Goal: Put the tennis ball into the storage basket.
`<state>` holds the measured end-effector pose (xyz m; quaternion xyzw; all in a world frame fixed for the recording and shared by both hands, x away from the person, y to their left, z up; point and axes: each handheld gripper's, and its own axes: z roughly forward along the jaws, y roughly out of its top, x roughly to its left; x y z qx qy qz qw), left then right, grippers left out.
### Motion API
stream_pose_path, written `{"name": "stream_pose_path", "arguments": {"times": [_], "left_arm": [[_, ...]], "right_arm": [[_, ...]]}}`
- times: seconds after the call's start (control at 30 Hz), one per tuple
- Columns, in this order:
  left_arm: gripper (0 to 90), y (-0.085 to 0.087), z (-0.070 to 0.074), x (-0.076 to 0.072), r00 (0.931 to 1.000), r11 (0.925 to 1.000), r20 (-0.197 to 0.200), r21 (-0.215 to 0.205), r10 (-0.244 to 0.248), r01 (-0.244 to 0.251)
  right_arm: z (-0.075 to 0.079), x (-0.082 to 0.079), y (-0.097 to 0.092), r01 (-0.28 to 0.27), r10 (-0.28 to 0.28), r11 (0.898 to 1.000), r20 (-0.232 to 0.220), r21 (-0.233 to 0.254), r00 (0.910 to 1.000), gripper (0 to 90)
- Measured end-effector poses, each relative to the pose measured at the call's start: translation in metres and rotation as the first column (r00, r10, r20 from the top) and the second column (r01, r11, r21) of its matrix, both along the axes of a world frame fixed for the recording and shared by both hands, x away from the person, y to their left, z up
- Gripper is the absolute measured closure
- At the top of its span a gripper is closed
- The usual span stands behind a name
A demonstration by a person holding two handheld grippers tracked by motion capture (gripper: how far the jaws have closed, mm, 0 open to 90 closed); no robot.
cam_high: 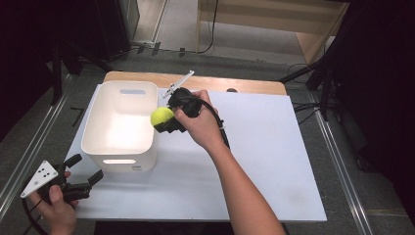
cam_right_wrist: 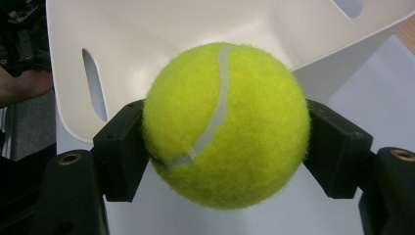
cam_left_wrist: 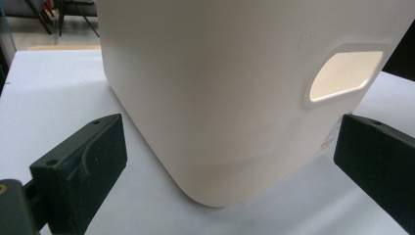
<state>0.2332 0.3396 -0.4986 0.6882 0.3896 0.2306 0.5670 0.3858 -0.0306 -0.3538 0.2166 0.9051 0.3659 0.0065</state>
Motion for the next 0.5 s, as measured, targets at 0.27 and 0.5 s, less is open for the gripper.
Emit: {"name": "stream_pose_path", "arguments": {"times": [0.27,0.5], "left_arm": [[0.0,0.0,0.0,0.0,1.0,1.0,0.0,-0.002,0.0,0.0],[0.0,0.0,0.0,0.0,1.0,1.0,-0.002,-0.005,-0.001,0.001]], "right_arm": [[0.004,0.0,0.006,-0.014,0.014,1.0,0.008,0.0,0.9999,24.1],[0.009,0.001,0.013,-0.03,0.03,1.0,0.017,0.0,0.9994,24.1]]}}
